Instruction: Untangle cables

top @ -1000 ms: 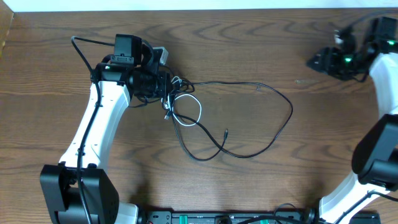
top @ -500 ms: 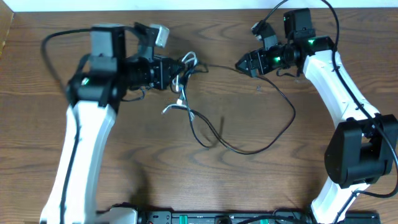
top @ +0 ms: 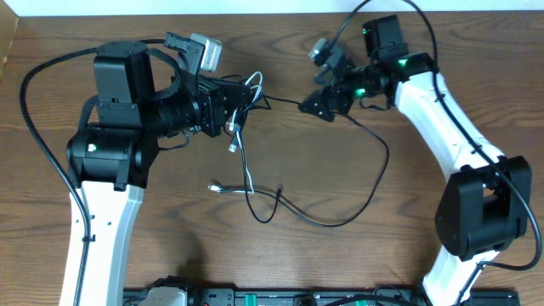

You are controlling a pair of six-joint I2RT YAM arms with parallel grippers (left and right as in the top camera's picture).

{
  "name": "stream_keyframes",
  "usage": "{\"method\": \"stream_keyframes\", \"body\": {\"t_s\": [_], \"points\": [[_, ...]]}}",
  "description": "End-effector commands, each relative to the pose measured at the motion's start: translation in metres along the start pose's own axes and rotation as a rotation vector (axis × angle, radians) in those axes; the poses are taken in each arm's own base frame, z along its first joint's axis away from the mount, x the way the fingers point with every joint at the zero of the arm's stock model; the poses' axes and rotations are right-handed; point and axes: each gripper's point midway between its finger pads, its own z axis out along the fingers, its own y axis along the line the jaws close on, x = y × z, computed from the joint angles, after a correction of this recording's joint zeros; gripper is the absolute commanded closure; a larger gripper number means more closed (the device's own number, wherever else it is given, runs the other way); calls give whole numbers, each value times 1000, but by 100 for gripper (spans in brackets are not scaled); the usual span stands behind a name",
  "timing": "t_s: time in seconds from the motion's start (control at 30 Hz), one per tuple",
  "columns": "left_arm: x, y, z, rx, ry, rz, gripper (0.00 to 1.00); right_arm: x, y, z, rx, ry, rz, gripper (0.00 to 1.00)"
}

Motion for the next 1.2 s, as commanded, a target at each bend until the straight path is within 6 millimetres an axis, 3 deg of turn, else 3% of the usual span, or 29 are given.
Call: {"method": "stream_keyframes", "body": {"t_s": [0.0,0.13,0.23,0.33,0.37,0.43,0.57,0.77,0.9,1.17], "points": [[-7,-6,-4,18,-18,0,92,0,20,21,-59,16,-93,18],[-7,-6,-4,18,-17,-15,92,7,14,48,-17,62,-88,29],[-7,-5,-4,18,-16,-17,92,9,0,56,35,62,-41,33],[-7,-5,-3,17,-15,-17,92,5,-11,55,74,46,-6,48],[-6,-3,-3,8,-13,-19,92,3,-17,53,97,37,14,69],[-5,6,-2,-34,-10,-27,92,2,-25,48,120,25,52,97],[-3,22,2,-104,2,-58,92,-2,-42,21,153,-23,192,99],[6,50,10,-208,37,-128,92,-5,-71,-56,228,-128,376,99],[17,67,12,-277,78,-165,93,16,-105,-112,321,-184,542,99],[30,79,12,-342,121,-202,93,76,-158,-191,477,-271,895,99]]}}
